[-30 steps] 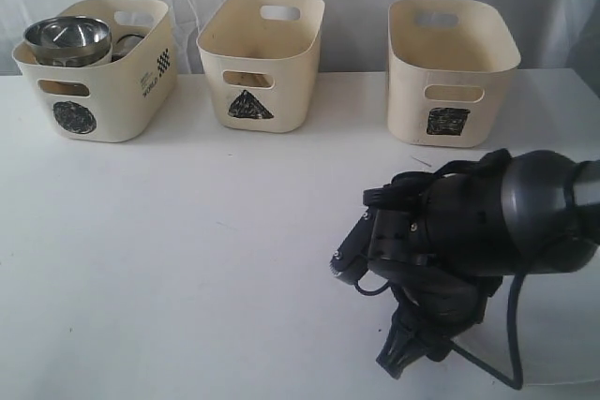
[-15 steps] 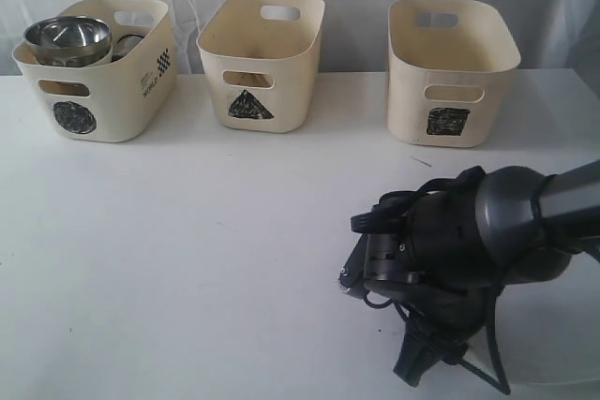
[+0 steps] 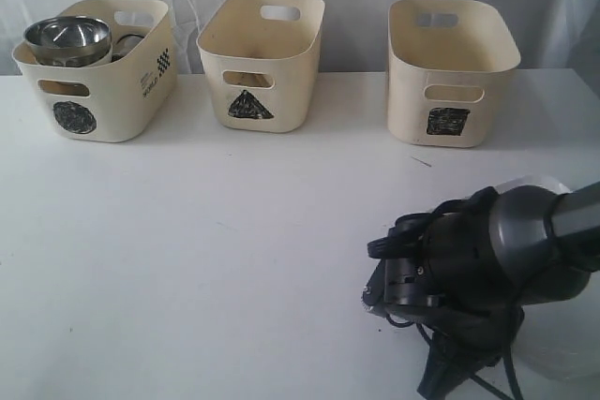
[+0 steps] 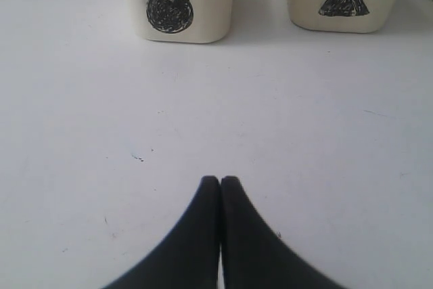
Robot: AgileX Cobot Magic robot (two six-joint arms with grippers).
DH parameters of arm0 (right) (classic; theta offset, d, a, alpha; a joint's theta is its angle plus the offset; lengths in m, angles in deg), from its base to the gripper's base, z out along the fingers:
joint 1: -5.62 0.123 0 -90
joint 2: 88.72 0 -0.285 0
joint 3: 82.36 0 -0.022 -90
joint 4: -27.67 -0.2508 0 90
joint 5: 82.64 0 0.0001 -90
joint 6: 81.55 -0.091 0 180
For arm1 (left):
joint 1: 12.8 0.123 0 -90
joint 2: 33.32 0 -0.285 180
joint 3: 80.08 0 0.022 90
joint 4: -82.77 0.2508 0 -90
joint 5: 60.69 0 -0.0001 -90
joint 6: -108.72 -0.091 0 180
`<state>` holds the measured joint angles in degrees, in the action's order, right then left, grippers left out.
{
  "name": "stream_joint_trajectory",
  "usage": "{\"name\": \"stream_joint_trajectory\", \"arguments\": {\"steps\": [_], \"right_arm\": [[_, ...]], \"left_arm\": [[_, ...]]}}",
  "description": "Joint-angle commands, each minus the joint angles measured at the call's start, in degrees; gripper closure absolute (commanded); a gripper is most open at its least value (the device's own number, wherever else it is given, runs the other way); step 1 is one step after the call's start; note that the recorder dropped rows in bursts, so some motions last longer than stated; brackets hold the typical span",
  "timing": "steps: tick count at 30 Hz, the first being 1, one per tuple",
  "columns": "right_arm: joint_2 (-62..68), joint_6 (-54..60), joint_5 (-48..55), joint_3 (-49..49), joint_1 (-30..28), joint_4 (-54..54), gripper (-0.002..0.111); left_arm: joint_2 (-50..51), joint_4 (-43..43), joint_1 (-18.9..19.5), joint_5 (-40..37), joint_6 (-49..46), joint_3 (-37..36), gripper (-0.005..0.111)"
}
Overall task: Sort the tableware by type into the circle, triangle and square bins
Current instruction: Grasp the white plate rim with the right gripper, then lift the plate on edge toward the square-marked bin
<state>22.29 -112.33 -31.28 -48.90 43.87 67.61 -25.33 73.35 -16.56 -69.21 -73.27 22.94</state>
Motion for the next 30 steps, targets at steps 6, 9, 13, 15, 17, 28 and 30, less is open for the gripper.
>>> {"name": "stream_joint_trajectory", "arguments": {"steps": [6, 9, 13, 15, 17, 28, 30], "right_arm": [[-11.5, 2.14, -5.21, 0.39, -0.02, -2.65, 0.108], [-15.46, 2.52, -5.21, 0.39, -0.02, -2.65, 0.108], [-20.05, 4.07, -5.21, 0.39, -0.02, -2.37, 0.108], [-22.0, 4.07, -5.21, 0.39, -0.02, -1.73, 0.108], [-24.08, 4.07, -5.21, 0.39, -0.02, -1.23, 0.108], [-47.93, 3.55, -4.79, -2.3, -0.02, -5.67, 0.108], [-50.53, 3.55, -5.46, -3.62, -0.02, -5.02, 0.108]], "left_arm": [[-0.21, -0.31, -0.33, -0.11, 0.07, -0.24, 0.107], [-0.21, -0.31, -0.33, -0.11, 0.07, -0.24, 0.107], [-0.21, -0.31, -0.33, -0.11, 0.07, -0.24, 0.107], [-0.21, -0.31, -0.33, -0.11, 0.07, -0.24, 0.107], [-0.21, -0.31, -0.33, -0.11, 0.07, -0.24, 0.107], [-0.21, -0.31, -0.33, -0.11, 0.07, -0.24, 0.107], [-0.21, -0.31, -0.33, -0.11, 0.07, -0.24, 0.107]]}}
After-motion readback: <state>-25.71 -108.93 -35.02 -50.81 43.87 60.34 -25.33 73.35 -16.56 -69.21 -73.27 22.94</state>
